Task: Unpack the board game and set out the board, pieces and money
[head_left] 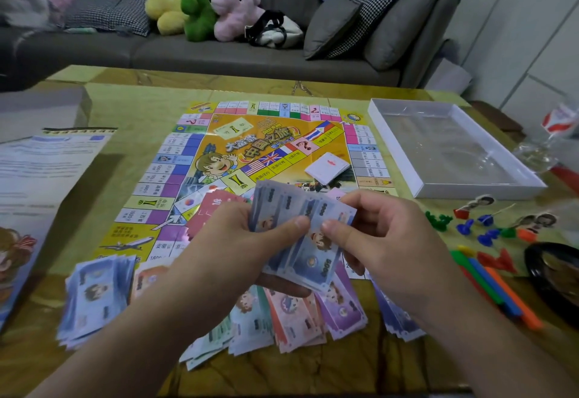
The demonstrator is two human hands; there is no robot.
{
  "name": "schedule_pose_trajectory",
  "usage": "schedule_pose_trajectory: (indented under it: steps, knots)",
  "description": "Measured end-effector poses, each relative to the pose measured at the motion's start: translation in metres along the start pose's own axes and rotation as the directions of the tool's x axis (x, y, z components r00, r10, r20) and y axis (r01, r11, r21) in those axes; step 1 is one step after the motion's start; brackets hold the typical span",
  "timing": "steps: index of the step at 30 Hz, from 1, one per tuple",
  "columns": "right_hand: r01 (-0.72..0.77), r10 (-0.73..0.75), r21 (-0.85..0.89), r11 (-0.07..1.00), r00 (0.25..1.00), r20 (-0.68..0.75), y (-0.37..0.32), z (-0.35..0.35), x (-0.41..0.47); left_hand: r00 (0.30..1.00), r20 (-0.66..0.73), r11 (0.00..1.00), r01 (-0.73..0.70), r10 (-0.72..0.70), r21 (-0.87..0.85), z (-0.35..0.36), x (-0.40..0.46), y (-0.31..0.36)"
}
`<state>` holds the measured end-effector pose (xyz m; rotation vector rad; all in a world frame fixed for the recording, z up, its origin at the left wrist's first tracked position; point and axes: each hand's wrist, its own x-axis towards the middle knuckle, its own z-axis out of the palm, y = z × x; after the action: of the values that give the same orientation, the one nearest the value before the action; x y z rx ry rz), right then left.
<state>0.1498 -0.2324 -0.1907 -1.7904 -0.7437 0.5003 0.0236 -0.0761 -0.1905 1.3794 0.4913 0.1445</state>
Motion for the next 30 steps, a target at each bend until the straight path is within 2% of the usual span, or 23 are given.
schedule_pose_trajectory:
  steps: [2,5,11,16,19,21,26,28,30]
  knots:
    - [0.005,-0.005,-0.030,1.000,1.000,0.002,0.001,-0.001,0.000,0.999,0.035,1.000,0.016,-0.016,-0.027,0.002,-0.001,0.003]
    - [0.003,-0.003,0.004,1.000,1.000,-0.026,0.002,-0.003,0.001,0.998,0.019,0.982,0.069,-0.067,-0.176,0.001,-0.002,0.006]
    - [0.024,-0.024,0.008,1.000,0.999,0.027,0.002,0.000,0.000,0.999,0.039,1.000,-0.014,0.014,-0.007,-0.002,0.000,-0.001]
    - [0.022,-0.025,-0.066,0.998,0.998,-0.053,0.007,0.014,-0.001,0.991,0.133,0.999,0.031,-0.027,-0.031,0.004,0.000,-0.004]
    - [0.055,-0.077,-0.205,0.977,0.992,-0.102,0.013,0.031,-0.004,0.973,0.218,0.994,0.089,-0.073,-0.064,0.005,-0.001,-0.004]
    - [0.107,-0.120,-0.213,0.971,0.992,-0.047,0.014,0.037,-0.006,0.966,0.241,0.989,0.122,-0.097,-0.090,0.004,-0.002,-0.002]
    - [0.077,-0.078,0.014,0.997,0.991,0.107,0.011,0.033,-0.009,0.970,0.161,0.974,0.201,-0.183,-0.103,0.001,-0.005,0.002]
    - [0.160,-0.153,-0.035,0.987,0.976,0.157,0.010,0.037,-0.010,0.967,0.144,0.977,0.214,-0.209,-0.020,-0.003,-0.003,0.000]
    - [0.268,-0.236,-0.169,0.949,0.954,0.187,0.009,0.039,-0.010,0.962,0.146,0.973,0.221,-0.229,0.071,-0.005,-0.001,-0.001]
